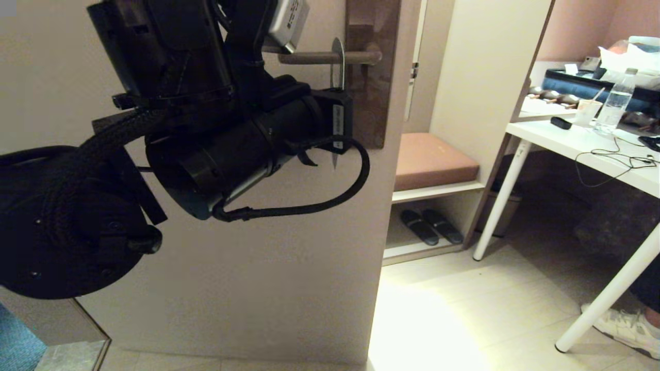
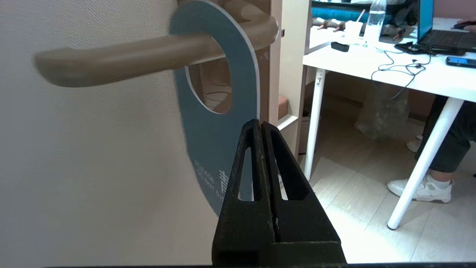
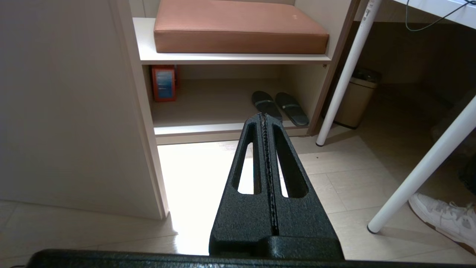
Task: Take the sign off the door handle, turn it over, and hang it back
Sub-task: Hang the sign back with the other side facing out
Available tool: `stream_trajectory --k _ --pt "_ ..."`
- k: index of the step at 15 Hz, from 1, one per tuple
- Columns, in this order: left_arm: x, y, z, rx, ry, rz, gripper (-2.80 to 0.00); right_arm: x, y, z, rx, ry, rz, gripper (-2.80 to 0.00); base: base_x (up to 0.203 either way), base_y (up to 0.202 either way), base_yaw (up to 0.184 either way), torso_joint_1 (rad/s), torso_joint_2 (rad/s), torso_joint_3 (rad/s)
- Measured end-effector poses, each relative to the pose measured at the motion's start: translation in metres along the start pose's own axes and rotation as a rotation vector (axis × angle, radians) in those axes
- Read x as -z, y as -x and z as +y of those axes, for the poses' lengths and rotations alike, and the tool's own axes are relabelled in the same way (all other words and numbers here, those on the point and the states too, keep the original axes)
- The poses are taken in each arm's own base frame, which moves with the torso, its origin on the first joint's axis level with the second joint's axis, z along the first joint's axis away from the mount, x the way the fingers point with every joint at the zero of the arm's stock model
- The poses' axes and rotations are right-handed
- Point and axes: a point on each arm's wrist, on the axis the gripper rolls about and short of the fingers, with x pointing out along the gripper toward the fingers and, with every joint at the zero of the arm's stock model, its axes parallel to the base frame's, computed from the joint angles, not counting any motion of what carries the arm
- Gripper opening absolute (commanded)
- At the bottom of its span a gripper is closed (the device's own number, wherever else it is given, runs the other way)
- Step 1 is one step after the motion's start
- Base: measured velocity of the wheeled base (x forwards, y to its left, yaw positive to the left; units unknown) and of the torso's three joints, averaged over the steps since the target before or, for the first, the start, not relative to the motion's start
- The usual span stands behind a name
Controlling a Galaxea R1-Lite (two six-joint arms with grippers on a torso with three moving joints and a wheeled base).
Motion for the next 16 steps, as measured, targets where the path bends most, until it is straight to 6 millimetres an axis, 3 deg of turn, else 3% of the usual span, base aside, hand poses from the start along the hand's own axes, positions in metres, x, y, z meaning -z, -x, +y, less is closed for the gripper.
stream_trajectory --k 16 --pt "0.009 -0.02 -0.006 0.006 0.001 0.009 -2.8 0.0 0.0 0.0 0.0 0.0 0.0 -2.8 0.0 0.0 0.0 0.0 0.0 0.0"
